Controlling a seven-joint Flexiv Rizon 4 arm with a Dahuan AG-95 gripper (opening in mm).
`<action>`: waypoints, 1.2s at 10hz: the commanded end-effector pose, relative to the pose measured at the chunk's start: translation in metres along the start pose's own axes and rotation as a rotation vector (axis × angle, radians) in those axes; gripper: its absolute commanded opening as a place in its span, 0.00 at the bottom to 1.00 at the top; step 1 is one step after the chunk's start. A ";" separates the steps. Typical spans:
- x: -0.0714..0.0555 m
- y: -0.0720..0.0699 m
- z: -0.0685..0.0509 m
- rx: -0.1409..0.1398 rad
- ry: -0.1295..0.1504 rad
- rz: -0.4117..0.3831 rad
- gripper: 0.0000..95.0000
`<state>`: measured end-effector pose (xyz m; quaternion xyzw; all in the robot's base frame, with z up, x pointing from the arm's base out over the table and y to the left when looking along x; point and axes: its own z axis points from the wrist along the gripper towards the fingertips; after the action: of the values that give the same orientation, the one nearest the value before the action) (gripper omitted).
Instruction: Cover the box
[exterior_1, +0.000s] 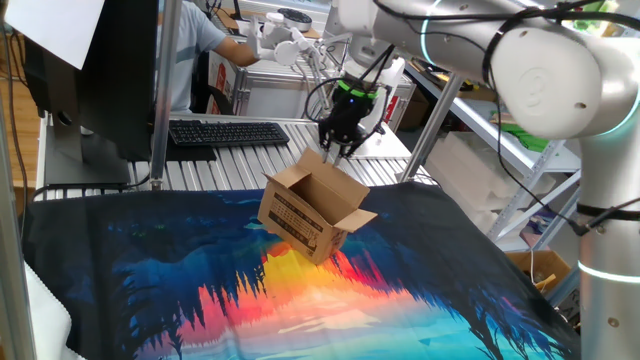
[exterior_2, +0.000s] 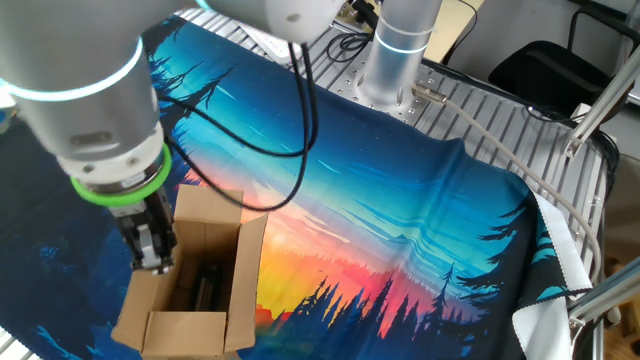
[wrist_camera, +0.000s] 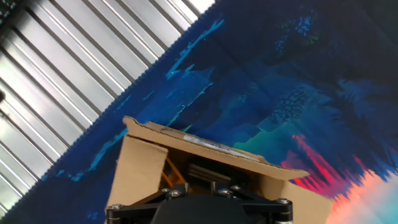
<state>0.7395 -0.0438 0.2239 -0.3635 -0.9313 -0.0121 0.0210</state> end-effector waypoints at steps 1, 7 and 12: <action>0.000 -0.004 -0.003 0.008 0.008 -0.004 0.20; 0.024 -0.013 -0.017 0.017 0.004 0.006 0.20; 0.028 -0.014 -0.018 0.003 0.019 -0.001 0.20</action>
<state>0.7129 -0.0361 0.2446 -0.3626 -0.9312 -0.0146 0.0343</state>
